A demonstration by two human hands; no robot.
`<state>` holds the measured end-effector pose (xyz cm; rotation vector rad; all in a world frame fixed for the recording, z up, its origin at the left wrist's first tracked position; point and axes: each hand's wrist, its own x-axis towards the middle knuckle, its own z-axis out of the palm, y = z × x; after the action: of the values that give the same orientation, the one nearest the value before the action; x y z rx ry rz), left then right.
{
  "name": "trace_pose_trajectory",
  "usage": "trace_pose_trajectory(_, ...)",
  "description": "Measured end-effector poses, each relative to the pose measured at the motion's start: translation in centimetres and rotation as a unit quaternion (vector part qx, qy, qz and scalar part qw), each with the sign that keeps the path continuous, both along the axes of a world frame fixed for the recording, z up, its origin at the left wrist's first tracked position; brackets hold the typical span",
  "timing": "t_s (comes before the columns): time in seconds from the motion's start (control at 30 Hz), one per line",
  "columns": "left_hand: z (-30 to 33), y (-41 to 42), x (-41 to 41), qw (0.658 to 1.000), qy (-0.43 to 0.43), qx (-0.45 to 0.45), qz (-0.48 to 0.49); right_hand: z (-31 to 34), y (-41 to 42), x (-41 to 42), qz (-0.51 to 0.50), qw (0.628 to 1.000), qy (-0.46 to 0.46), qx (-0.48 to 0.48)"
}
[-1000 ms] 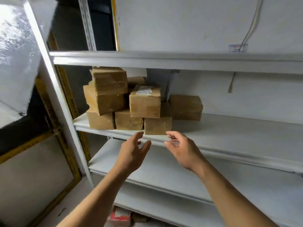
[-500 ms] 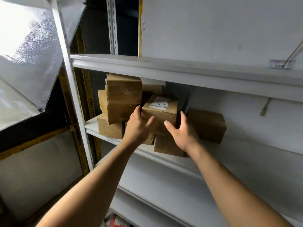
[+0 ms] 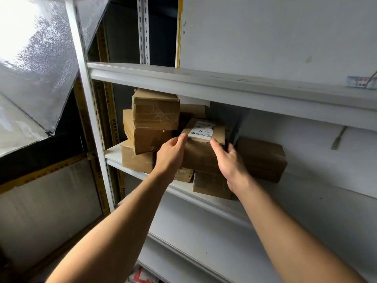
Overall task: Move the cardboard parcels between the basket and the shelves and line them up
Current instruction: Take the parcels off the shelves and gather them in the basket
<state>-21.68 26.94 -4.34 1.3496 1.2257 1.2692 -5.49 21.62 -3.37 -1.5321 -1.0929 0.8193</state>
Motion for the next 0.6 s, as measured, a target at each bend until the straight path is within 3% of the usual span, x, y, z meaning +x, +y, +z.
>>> trace_pose_trajectory(0.33,-1.1,-3.0,-1.1,0.997,-0.066,0.041,-0.025,-0.2,-4.5,-0.5,0.038,0.997,0.027,0.058)
trace_pose_trajectory(0.6,-2.6,-7.5,-1.4,0.966,-0.092,0.110,-0.217,-2.0,-9.0,0.6,0.022,0.983,0.116,0.137)
